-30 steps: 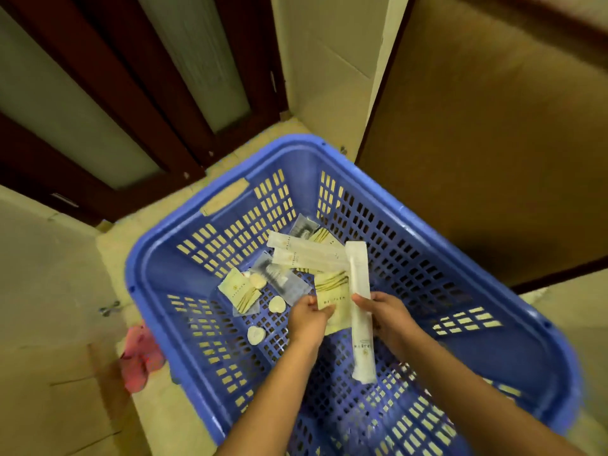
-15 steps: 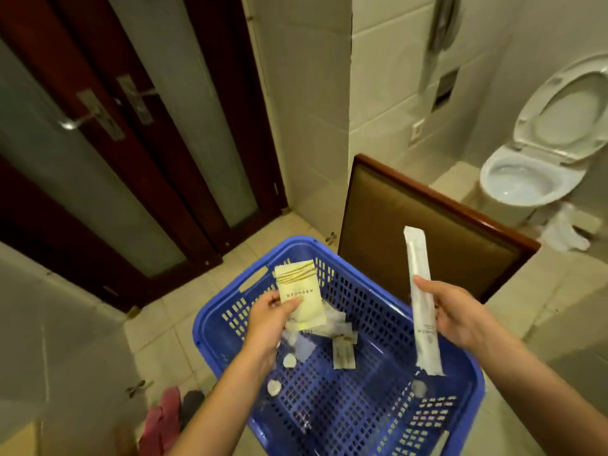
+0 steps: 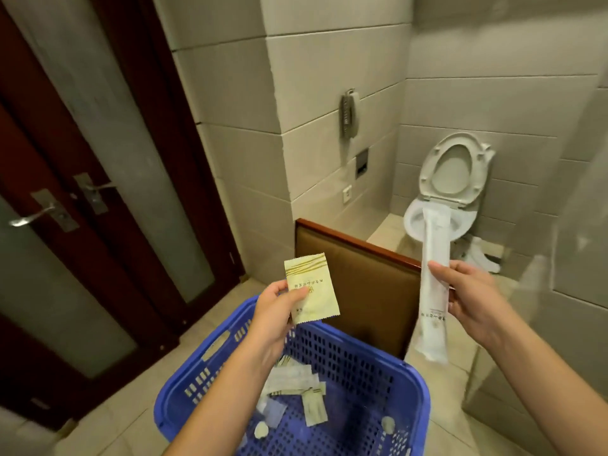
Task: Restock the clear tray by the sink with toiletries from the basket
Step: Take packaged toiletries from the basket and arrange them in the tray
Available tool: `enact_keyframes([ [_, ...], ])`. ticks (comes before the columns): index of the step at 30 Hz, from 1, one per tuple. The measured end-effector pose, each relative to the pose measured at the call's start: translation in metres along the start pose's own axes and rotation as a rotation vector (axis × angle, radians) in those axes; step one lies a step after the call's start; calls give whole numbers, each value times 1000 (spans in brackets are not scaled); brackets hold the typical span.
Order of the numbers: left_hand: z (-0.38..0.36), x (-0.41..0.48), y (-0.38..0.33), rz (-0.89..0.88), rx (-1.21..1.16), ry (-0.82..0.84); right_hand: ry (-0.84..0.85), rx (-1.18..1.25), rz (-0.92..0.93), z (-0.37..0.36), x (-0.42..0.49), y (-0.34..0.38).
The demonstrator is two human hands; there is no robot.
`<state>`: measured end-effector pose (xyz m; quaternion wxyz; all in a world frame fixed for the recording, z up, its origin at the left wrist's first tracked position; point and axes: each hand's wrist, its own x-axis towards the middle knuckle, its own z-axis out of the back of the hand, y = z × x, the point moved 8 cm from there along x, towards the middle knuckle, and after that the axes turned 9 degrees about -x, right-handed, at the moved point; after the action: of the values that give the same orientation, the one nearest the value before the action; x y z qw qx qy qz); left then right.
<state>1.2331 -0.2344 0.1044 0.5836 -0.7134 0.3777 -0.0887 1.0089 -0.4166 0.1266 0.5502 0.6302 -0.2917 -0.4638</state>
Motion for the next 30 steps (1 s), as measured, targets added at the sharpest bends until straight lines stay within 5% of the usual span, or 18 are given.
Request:
enact_keyframes([
  [18, -223, -106, 102, 201, 252, 596, -287, 163, -52, 186, -114, -49],
  [30, -333, -292, 253, 343, 390, 879, -551, 247, -126, 368, -282, -148],
])
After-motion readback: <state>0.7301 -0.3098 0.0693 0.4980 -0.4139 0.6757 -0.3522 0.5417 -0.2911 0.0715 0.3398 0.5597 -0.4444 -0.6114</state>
